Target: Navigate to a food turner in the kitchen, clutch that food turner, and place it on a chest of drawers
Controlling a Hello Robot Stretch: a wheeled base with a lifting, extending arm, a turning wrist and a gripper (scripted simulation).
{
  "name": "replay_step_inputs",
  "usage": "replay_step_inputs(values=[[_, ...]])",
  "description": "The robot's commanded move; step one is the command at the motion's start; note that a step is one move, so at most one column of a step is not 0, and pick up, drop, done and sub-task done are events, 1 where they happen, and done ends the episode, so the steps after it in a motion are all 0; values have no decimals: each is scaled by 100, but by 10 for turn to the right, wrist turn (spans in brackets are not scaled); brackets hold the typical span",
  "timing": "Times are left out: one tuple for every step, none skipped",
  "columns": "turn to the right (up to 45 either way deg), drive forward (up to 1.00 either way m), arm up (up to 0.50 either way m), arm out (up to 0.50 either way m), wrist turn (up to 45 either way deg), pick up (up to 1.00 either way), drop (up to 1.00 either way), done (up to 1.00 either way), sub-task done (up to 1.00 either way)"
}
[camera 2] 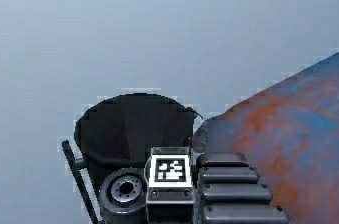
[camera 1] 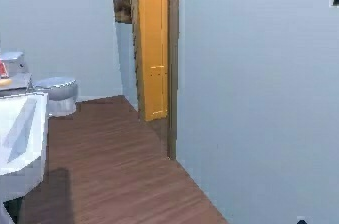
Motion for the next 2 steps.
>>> replay_step_inputs(values=[[0, 35, 0, 0, 0, 0, 0, 0, 0], [-150, 0, 0, 0, 0, 0, 0, 0, 0]])
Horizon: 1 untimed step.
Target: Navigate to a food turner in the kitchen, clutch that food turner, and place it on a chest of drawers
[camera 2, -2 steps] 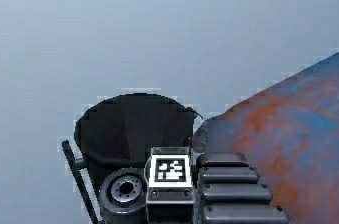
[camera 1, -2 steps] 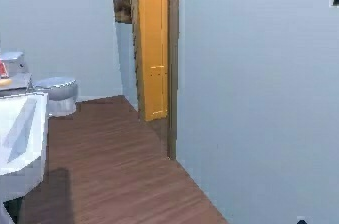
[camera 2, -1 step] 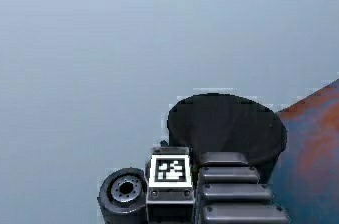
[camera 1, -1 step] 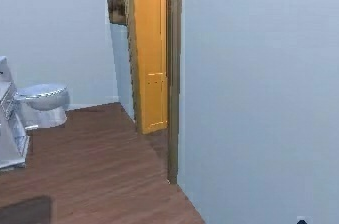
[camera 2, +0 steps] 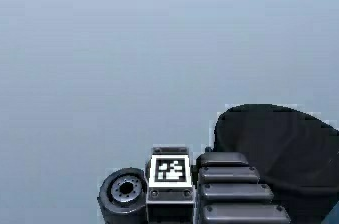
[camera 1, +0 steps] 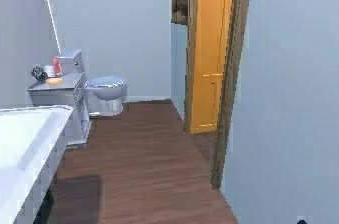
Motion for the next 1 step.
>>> replay_step_inputs(values=[[0, 100, 0, 0, 0, 0, 0, 0, 0]])
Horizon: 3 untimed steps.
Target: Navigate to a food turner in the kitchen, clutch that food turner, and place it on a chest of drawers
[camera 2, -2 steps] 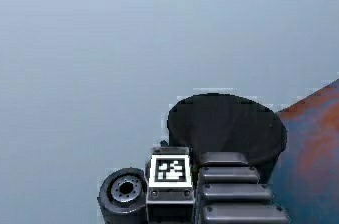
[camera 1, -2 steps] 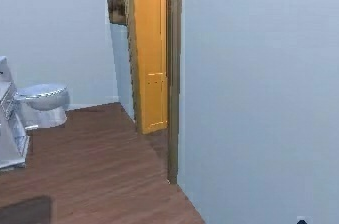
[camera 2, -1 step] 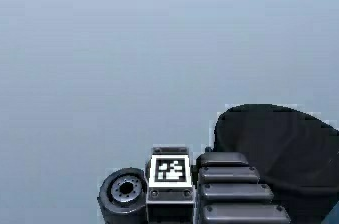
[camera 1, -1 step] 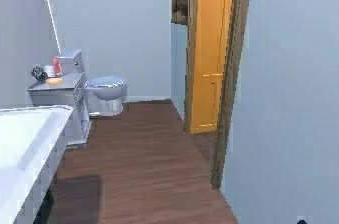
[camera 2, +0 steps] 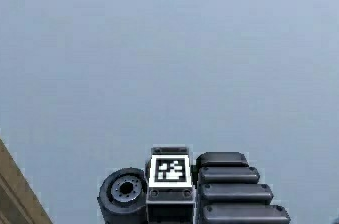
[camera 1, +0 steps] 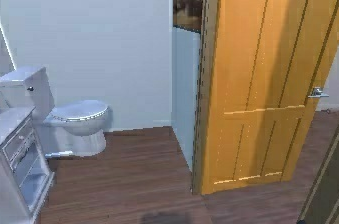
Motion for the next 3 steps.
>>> replay_step_inputs(values=[[0, 50, 0, 0, 0, 0, 0, 0, 0], [120, 0, 0, 0, 0, 0, 0, 0, 0], [0, 35, 0, 0, 0, 0, 0, 0, 0]])
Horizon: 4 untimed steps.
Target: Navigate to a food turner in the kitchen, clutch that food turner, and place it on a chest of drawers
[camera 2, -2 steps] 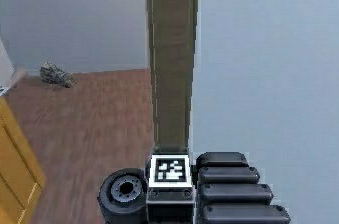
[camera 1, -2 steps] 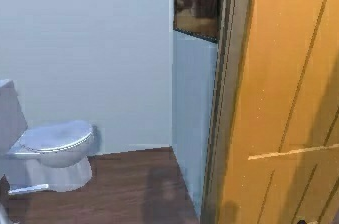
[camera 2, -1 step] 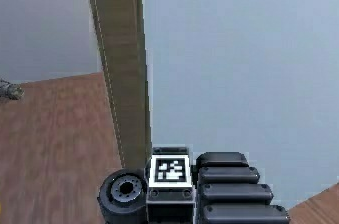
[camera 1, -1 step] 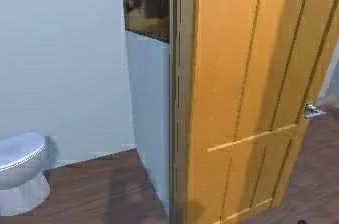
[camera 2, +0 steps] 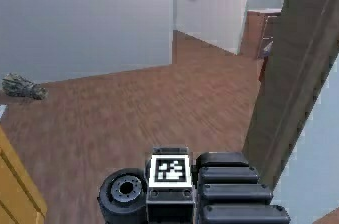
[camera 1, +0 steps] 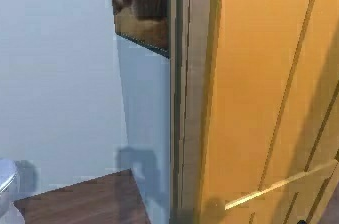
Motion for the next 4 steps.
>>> replay_step_inputs(values=[[450, 0, 0, 0, 0, 0, 0, 0, 0], [150, 0, 0, 0, 0, 0, 0, 0, 0], [0, 30, 0, 0, 0, 0, 0, 0, 0], [450, 0, 0, 0, 0, 0, 0, 0, 0]])
